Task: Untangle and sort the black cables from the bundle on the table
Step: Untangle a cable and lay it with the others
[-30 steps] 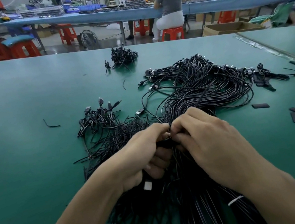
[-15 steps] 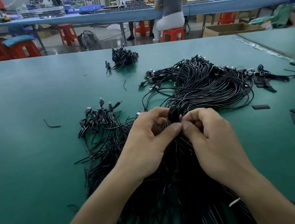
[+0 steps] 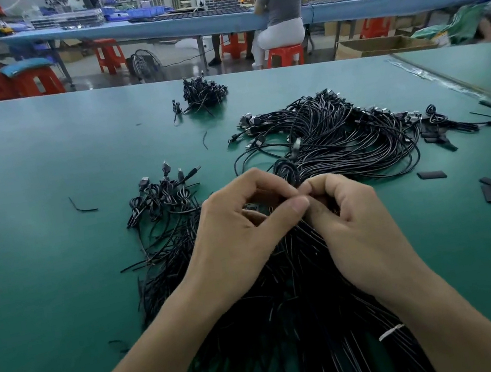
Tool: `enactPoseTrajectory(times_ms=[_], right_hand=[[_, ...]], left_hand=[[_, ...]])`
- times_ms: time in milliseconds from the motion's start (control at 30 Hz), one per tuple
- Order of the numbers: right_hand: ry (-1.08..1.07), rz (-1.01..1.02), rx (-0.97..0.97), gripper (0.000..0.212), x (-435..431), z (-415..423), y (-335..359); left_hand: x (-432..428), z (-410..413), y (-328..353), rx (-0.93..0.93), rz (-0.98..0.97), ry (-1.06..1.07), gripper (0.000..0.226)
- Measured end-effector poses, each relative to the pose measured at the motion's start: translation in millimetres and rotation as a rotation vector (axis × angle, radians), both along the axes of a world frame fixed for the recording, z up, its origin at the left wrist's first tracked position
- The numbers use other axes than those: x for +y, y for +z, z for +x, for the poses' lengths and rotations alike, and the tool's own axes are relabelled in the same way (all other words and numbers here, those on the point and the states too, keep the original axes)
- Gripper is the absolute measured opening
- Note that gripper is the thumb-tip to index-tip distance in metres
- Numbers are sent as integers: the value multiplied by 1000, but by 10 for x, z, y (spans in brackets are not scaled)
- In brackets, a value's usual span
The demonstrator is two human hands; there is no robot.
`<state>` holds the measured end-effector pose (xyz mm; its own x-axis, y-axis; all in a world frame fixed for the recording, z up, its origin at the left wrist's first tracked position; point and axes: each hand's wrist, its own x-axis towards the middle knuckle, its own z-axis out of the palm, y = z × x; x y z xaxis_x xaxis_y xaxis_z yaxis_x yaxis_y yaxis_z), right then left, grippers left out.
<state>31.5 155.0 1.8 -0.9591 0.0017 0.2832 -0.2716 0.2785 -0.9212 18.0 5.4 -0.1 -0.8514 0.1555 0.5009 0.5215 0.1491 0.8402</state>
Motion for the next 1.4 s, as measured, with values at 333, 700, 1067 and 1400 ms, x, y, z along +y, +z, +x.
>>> enactPoseTrajectory(times_ms=[333, 700, 1067, 1400], right_hand=[[83, -60, -62, 18, 12, 30, 54], [164, -274, -159, 23, 26, 26, 117], [-12, 94, 76, 13, 68, 48, 149], [111, -119, -158, 21, 49, 69, 142]], left_hand=[[-191, -145, 8, 34, -80, -5, 33], [-195, -109, 24, 367, -301, 0, 19], [-70, -20, 68, -39, 90, -56, 12], [-99, -41, 64, 33, -46, -1, 44]])
